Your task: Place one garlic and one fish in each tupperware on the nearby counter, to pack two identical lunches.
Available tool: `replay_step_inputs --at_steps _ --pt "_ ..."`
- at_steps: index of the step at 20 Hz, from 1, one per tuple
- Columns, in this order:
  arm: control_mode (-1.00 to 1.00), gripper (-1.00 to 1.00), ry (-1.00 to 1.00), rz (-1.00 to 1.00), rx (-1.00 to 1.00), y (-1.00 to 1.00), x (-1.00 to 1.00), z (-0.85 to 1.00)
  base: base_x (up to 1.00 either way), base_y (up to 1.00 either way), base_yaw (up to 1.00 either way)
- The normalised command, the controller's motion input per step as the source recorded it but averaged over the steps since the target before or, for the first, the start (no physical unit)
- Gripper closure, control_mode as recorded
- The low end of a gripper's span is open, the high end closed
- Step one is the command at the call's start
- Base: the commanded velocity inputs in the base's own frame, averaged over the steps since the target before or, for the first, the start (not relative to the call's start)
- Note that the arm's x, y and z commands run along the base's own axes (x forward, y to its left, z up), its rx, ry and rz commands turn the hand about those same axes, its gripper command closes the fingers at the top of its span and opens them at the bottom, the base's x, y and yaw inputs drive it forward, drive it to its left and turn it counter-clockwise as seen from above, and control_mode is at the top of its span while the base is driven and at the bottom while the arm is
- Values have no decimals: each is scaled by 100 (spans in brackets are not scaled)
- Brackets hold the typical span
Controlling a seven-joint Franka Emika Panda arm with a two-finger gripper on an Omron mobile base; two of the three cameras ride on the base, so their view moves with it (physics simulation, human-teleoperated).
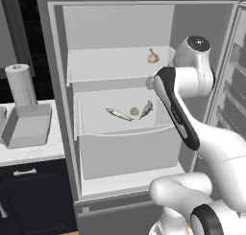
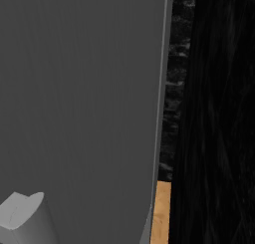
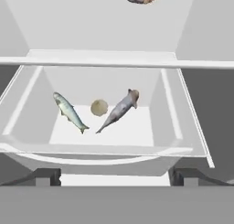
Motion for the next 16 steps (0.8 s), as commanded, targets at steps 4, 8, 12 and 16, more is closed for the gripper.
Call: replay_step_inputs --at_steps 4,8,12,16 --pt "-100 -100 -4 -10 1 -5 37 34 0 0 0" --pt "-100 -100 0 -7 5 -12 62 33 0 0 0" --pt "-100 -100 0 -3 5 -10 79 14 0 0 0" --pt "-100 -100 0 0 0 -7 93 -5 0 0 0"
